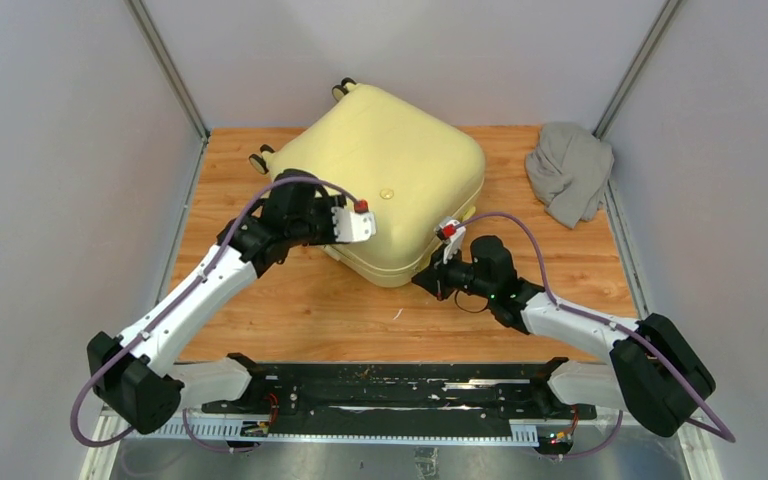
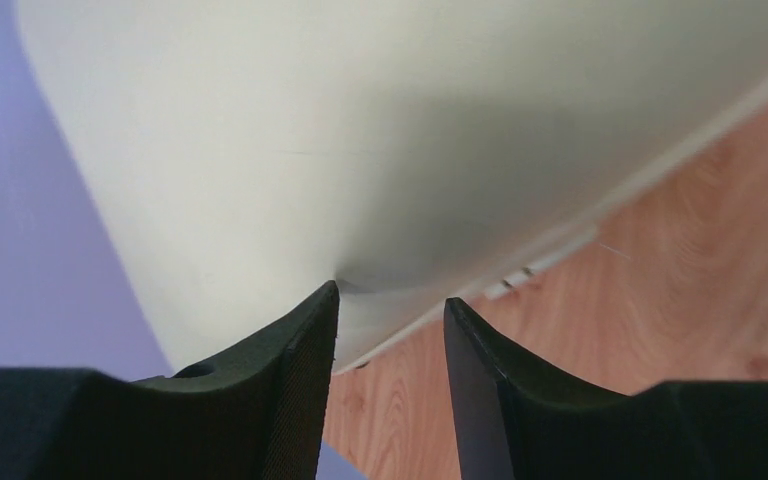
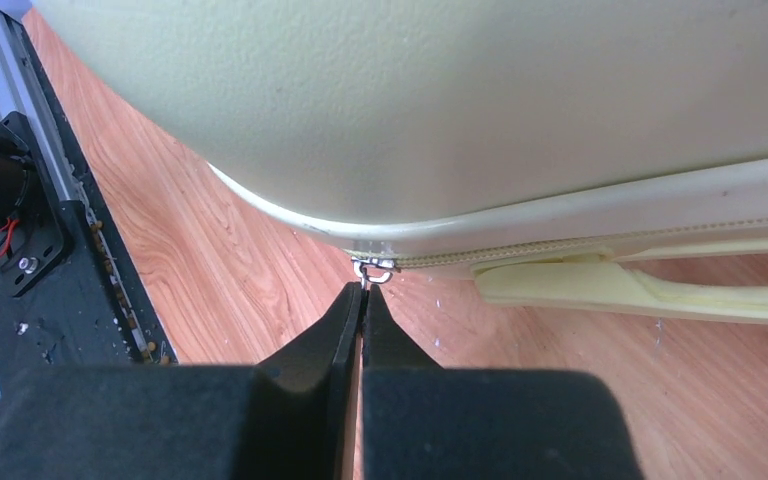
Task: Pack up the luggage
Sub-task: Zip the luggage at the center of the board.
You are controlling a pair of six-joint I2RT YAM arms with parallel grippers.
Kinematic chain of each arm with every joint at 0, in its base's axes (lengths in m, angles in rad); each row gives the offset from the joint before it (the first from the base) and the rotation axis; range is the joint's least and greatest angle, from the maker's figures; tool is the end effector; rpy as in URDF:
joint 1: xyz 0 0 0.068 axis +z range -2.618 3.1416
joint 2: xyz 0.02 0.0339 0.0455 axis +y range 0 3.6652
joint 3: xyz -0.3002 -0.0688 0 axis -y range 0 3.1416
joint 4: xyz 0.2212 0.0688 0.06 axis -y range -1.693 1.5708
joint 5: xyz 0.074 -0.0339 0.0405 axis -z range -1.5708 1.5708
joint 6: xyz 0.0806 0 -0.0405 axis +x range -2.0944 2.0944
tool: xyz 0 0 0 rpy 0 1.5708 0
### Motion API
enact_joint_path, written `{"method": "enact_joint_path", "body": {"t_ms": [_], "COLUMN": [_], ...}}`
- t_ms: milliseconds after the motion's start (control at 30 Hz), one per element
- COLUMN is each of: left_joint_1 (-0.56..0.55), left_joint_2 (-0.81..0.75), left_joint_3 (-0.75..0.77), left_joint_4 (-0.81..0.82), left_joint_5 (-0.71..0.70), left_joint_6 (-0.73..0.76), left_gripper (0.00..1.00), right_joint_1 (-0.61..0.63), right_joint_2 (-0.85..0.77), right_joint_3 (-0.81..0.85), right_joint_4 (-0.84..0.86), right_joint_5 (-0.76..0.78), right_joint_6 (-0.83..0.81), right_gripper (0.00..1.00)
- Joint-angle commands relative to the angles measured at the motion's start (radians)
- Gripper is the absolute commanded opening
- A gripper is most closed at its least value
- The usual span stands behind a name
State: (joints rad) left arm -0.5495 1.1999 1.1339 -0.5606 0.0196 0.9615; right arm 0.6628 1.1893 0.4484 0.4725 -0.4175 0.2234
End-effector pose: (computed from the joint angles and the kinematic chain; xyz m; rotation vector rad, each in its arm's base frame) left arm 0.2218 -0.1377 0.3479 1.5199 1.5976 0.2092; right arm 0.1804 0.1823 0.2479 -0.7176 1.7978 0.9901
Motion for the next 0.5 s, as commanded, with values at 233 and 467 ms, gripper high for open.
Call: {"method": "enact_joint_path", "body": {"t_ms": [233,467], "left_joint_1": [-0.174,-0.283], "left_joint_2": [-0.35,-0.174], "left_joint_3": [-0.33,-0.289], "left_joint_4": [-0.316,-0.25], "left_joint_5": [0.267,0.223], "left_joint_6": [0.839,0.883], "left_gripper": [0.52,0.45], "right_joint_1": [0.02,0.02], "right_joint_2": [0.032,-0.018], "right_joint_3": [0.065,0.063], "right_joint_4": [-0.101,-0.143], "right_joint_5": [0.028,0.05], "right_joint_6": [0.062,0.052], "right_gripper": [0.0,0.0]}}
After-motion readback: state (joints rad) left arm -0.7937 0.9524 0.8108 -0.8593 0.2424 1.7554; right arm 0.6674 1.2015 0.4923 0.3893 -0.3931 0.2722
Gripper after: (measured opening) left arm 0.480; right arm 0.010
